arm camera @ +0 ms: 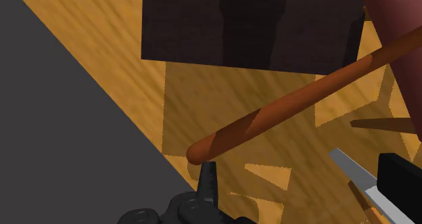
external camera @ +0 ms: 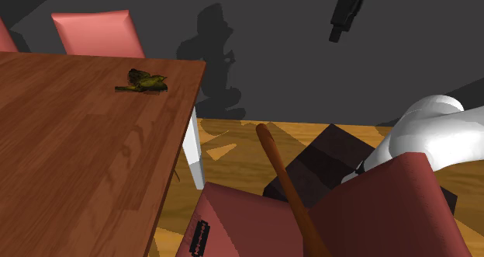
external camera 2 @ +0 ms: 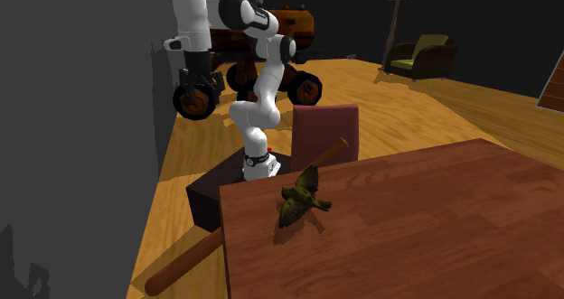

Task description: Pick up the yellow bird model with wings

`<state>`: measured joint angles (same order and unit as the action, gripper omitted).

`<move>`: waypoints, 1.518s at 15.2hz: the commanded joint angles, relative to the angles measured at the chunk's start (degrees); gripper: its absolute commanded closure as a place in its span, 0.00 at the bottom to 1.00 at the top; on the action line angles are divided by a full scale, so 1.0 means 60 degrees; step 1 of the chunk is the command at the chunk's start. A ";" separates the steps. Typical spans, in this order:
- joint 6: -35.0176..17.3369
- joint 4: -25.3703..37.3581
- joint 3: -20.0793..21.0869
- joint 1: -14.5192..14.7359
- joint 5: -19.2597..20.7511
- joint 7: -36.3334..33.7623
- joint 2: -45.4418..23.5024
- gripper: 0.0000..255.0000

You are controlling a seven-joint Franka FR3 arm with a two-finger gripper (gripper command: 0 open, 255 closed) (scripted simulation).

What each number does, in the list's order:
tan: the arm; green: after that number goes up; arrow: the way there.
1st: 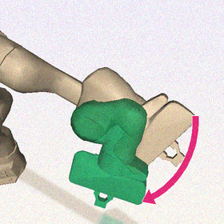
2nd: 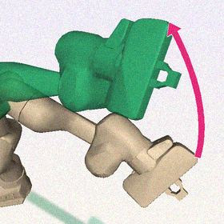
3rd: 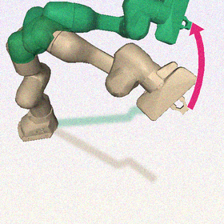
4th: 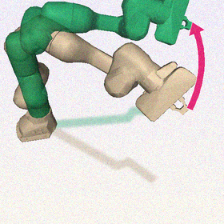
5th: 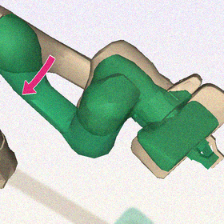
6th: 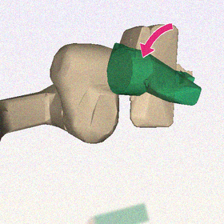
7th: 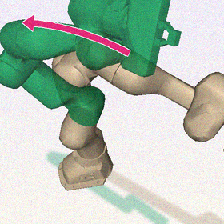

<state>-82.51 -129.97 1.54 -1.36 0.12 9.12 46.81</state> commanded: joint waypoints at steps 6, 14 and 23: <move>-0.0345 0.0452 0.0982 0.0236 -0.0728 -0.1104 -0.0787 0.00; -0.0913 0.1725 0.2506 0.0467 -0.1477 -0.2850 -0.2503 0.00; -0.1366 0.4008 0.4221 0.0585 -0.1398 -0.4977 -0.5103 0.00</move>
<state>-90.61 -108.23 25.47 2.04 -8.65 -18.82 18.54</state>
